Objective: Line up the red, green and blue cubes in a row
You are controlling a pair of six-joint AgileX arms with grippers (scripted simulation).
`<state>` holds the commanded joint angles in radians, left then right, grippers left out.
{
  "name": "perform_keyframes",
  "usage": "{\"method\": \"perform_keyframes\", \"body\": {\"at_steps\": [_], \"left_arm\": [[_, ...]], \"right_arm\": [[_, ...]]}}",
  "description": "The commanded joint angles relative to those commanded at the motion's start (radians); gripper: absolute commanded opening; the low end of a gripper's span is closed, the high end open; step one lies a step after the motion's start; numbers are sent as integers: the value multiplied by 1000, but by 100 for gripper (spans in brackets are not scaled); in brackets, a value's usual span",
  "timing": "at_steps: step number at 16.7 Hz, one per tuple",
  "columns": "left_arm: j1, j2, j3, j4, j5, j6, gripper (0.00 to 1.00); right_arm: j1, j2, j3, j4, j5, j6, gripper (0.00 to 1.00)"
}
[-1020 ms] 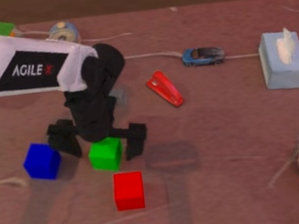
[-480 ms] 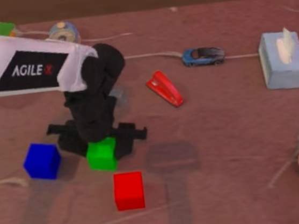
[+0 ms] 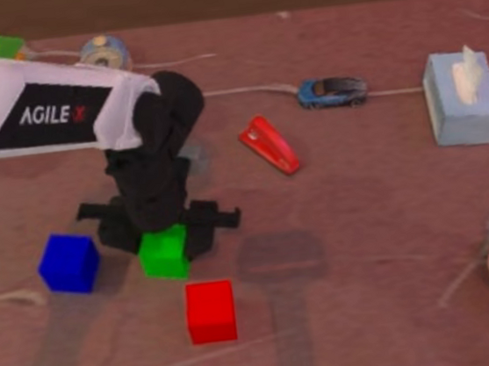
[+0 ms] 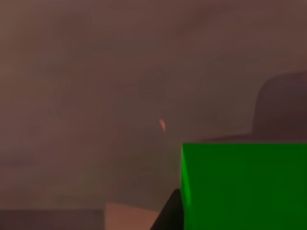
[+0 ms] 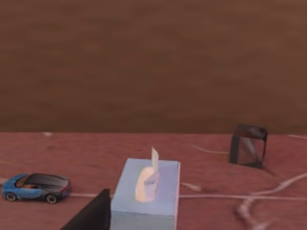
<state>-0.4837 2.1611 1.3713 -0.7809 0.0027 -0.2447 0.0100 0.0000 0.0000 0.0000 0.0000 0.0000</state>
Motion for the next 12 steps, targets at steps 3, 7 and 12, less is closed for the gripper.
{"method": "perform_keyframes", "body": {"at_steps": [3, 7, 12], "left_arm": [[0, 0, 0, 0, 0, 0, 0], [1, -6, 4, -5, -1, 2, 0], [12, -68, 85, -156, -2, -2, 0]], "right_arm": [[0, 0, 0, 0, 0, 0, 100], [0, 0, 0, 0, 0, 0, 100], [0, 0, 0, 0, 0, 0, 100]]}}
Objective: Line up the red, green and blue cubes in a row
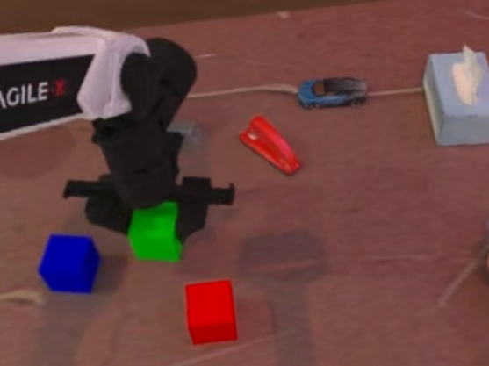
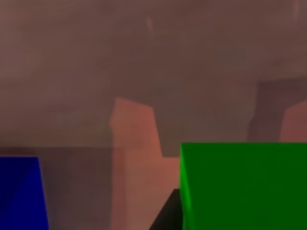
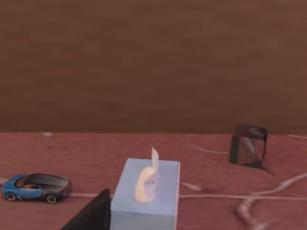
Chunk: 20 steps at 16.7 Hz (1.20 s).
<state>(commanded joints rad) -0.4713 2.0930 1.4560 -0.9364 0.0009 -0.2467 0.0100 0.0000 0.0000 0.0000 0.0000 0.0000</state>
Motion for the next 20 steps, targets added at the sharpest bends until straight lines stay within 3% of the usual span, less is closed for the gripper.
{"method": "perform_keyframes", "body": {"at_steps": [3, 10, 20], "left_arm": [[6, -42, 44, -81, 0, 1, 0], [-27, -39, 56, -92, 0, -35, 0], [-333, -33, 135, -167, 0, -543, 0]], "right_arm": [[0, 0, 0, 0, 0, 0, 100], [0, 0, 0, 0, 0, 0, 100], [0, 0, 0, 0, 0, 0, 100]]}}
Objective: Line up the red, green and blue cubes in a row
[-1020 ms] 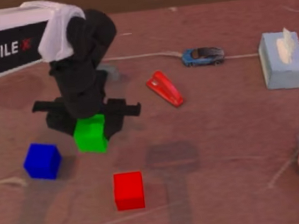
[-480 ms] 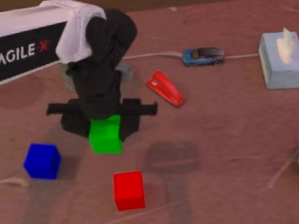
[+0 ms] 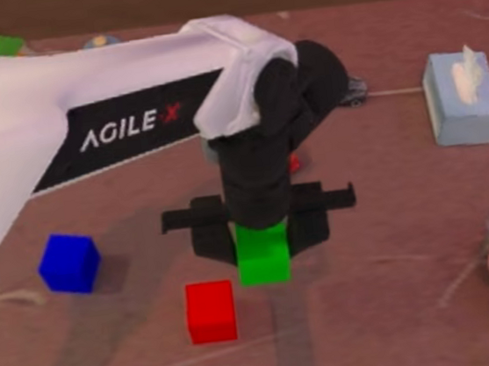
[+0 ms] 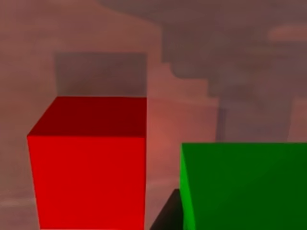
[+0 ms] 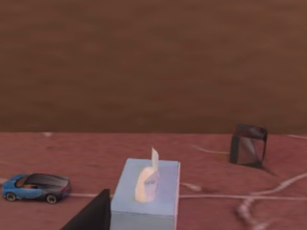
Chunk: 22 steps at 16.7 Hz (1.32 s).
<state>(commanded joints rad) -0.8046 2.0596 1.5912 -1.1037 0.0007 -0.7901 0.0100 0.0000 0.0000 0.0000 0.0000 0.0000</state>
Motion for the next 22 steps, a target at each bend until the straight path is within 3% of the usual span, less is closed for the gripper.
{"method": "perform_keyframes", "body": {"at_steps": [7, 14, 19, 22], "left_arm": [[-25, -1, 1, 1, 0, -34, 0], [-28, 68, -131, 212, 0, -36, 0], [-30, 82, -153, 242, 0, -37, 0], [-30, 82, -153, 242, 0, -37, 23]], "right_arm": [[0, 0, 0, 0, 0, 0, 100], [0, 0, 0, 0, 0, 0, 100], [0, 0, 0, 0, 0, 0, 100], [0, 0, 0, 0, 0, 0, 100]]}}
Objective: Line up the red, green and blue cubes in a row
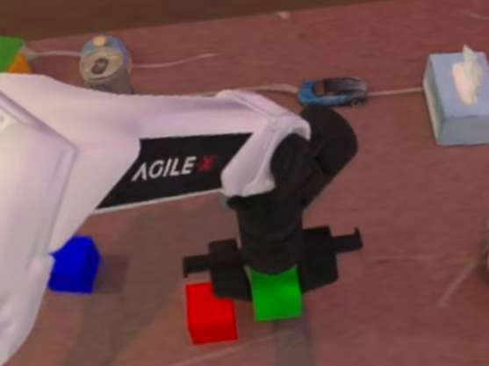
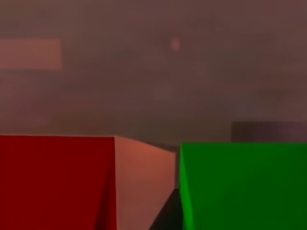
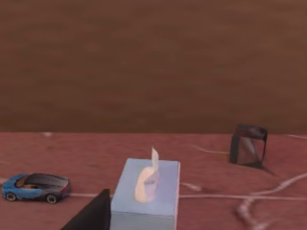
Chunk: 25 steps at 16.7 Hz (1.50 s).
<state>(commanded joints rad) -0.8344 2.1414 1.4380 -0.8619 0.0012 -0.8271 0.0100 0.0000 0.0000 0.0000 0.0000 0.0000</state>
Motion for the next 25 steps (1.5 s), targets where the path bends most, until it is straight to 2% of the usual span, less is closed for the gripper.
{"method": "perform_keyframes", "body": {"at_steps": [10, 20, 25], "left_arm": [[0, 0, 0, 0, 0, 0, 98], [2, -2, 3, -4, 0, 0, 100], [13, -52, 94, -153, -1, -5, 100]], "right_arm": [[0, 0, 0, 0, 0, 0, 100], [0, 0, 0, 0, 0, 0, 100], [0, 0, 0, 0, 0, 0, 100]]}}
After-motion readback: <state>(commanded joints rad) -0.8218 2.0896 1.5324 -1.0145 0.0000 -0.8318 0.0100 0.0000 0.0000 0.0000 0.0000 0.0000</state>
